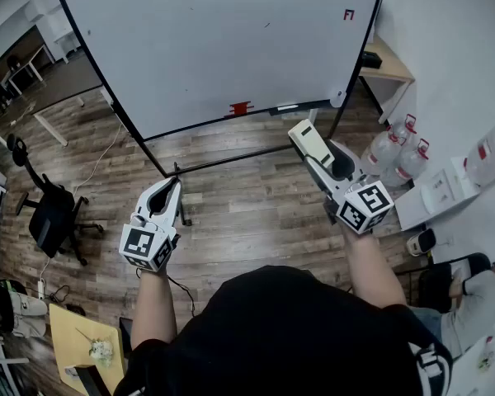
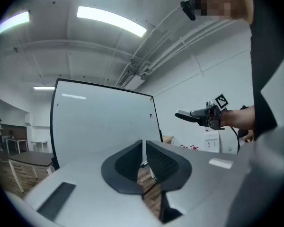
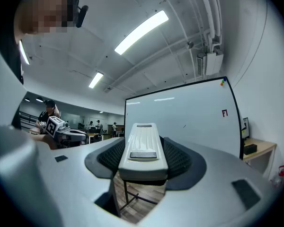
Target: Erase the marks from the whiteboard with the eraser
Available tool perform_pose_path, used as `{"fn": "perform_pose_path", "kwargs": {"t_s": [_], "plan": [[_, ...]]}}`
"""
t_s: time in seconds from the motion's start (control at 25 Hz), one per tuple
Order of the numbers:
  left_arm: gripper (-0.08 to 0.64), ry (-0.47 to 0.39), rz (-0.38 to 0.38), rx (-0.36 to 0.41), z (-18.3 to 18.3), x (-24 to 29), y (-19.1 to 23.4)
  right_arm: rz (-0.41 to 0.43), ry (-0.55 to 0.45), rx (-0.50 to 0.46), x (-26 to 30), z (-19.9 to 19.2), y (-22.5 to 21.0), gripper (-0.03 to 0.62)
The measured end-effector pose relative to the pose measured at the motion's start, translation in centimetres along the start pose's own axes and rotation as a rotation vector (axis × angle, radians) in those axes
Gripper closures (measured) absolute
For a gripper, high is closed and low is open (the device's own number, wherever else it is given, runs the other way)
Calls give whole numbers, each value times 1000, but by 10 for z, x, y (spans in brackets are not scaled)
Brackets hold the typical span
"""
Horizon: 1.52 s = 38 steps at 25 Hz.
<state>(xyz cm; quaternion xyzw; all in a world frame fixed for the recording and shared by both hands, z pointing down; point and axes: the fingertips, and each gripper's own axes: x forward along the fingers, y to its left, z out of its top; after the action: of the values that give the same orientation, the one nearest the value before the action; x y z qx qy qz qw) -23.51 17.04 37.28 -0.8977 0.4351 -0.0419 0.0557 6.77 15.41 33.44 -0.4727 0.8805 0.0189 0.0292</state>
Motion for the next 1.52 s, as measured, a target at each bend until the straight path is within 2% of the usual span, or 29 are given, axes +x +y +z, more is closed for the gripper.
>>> {"fn": "perform_pose_path", "kwargs": {"t_s": [0.4,0.76,1.24,1.52], "plan": [[545,-4,-36,10,-7,0,2,-17,-5,7,3,-4,2,342],[545,-17,-59,12,-7,1,8,-29,-46,14,5,8,4,342],[545,-32,-85,-16,-6,-1,12,-45,-48,10,8,14,11,342],[545,-20,-84,-21,-14,9,13,-43,-46,13,14,11,0,342]]}}
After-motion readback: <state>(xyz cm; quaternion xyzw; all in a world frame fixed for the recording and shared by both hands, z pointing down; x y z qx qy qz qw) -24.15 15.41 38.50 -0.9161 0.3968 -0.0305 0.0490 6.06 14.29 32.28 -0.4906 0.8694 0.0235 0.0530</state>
